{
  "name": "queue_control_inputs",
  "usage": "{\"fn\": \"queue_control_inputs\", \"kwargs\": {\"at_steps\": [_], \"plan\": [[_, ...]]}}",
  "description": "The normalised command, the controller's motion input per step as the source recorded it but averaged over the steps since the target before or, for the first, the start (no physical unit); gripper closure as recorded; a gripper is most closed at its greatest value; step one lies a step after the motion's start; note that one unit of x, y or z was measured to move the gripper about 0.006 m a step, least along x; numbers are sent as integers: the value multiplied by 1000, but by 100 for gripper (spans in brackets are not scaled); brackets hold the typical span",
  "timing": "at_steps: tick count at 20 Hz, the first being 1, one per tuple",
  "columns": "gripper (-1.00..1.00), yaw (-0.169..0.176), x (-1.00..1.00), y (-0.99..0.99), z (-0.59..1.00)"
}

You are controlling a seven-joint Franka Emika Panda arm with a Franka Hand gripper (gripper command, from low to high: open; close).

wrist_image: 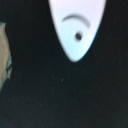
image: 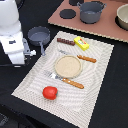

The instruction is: Interact with the objects in diverse but meaningful ways.

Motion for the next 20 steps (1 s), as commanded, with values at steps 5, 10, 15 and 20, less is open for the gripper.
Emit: {"fn": "queue_control_inputs", "kwargs": {"at_steps": [5,10,15,20], "plan": [[-100,0,46,94,-186],[-100,0,-71,288,-210],[-100,18,-275,262,-310],[-100,25,-259,254,-335]]}}
